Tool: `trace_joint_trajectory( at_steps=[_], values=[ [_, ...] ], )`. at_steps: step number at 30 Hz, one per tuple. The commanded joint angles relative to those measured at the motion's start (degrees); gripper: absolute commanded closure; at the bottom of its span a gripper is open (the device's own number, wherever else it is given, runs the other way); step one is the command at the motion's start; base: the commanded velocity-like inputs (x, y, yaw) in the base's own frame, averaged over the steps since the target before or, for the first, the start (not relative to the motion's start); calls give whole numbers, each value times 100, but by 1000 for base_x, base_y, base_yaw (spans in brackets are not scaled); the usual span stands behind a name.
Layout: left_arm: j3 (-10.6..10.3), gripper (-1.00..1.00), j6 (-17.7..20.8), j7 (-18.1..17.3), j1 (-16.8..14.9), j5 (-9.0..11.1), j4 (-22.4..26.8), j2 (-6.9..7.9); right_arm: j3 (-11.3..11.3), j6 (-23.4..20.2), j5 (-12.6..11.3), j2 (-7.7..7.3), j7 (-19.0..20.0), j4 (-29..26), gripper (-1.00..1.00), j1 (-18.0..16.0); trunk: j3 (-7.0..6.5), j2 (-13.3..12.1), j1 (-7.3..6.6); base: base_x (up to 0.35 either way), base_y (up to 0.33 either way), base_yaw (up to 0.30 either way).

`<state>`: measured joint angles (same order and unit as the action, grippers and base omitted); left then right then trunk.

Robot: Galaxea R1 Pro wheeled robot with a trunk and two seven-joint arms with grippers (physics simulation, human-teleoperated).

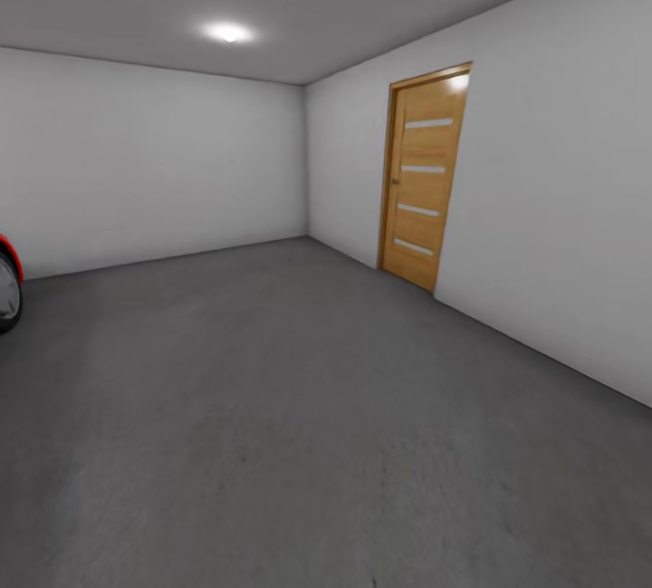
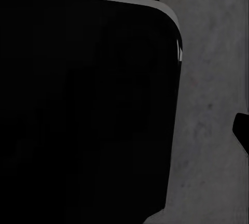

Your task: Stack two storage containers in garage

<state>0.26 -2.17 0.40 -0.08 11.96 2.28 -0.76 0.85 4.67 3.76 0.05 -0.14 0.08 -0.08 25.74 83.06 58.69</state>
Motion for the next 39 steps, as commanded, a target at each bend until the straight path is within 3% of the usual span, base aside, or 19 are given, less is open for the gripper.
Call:
trace_joint_trajectory(
  at_steps=[1, 39],
  values=[
    [0, -100, -13, 4, -1, 34, -1, -2, 12, 17, 38, -2, -2, 1, -100, -1, 4, 2, 3, 325, 0, 0],
    [-8, -100, -11, 4, -1, 34, -1, 3, 12, 17, 37, 4, -3, 1, -100, -1, 4, 2, 3, 324, 0, 0]
  ],
)
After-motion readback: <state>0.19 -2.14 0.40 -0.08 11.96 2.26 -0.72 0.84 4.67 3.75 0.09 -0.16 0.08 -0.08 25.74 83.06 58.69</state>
